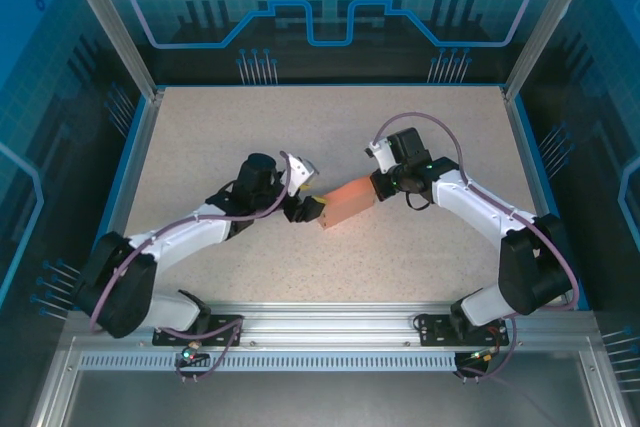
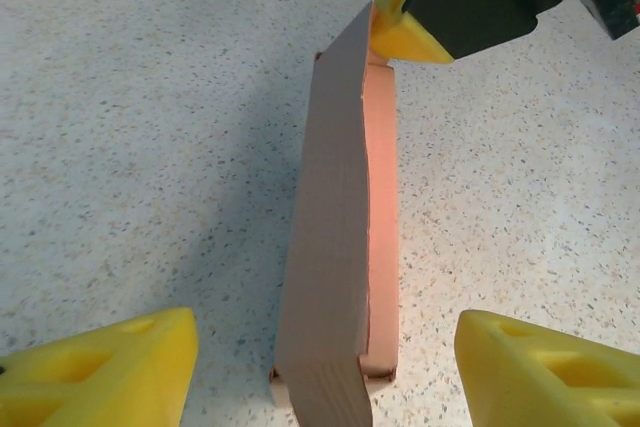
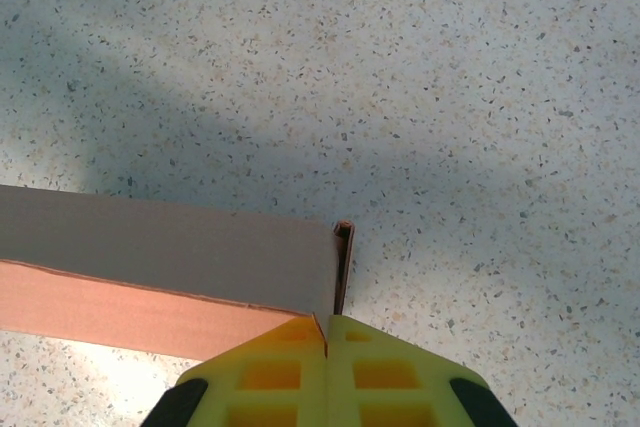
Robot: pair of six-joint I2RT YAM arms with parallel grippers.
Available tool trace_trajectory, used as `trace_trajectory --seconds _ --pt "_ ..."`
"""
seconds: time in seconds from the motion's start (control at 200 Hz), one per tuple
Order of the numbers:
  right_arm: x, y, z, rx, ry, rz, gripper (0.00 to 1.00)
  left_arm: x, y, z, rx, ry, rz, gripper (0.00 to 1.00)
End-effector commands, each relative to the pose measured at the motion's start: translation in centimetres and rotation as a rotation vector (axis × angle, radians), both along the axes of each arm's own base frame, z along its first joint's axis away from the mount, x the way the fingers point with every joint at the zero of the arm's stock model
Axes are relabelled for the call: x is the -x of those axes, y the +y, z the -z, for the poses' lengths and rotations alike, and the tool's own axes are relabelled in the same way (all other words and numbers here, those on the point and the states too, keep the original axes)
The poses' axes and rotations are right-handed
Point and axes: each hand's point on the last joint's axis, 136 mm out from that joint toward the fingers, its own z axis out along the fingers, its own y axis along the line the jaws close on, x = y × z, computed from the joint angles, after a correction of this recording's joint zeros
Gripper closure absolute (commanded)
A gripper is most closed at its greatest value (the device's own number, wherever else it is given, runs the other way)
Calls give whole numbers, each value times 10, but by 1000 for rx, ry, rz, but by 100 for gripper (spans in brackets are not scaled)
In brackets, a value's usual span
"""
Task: Fold the paper box
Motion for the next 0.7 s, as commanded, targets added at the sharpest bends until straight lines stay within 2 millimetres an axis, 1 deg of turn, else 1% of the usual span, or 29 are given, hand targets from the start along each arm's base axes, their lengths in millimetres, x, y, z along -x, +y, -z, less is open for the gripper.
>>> trace_trajectory --seconds 0.0,0.16,0.325,0.41,0.585,0.695 --pt "8 0 -6 9 26 14 99 11 18 11 -8 123 -104 33" --pt "7 2 -8 9 25 12 99 21 20 19 -39 181 -98 38" --pt "7 3 -8 13 26 12 99 27 11 26 -79 202 -50 43" --pt "7 3 -7 16 28 12 99 24 6 28 -85 200 -43 46" --pt "8 2 -7 19 29 13 99 14 3 29 -101 189 -61 60" --pt "8 2 -7 21 28 11 99 10 1 28 -103 186 -68 63"
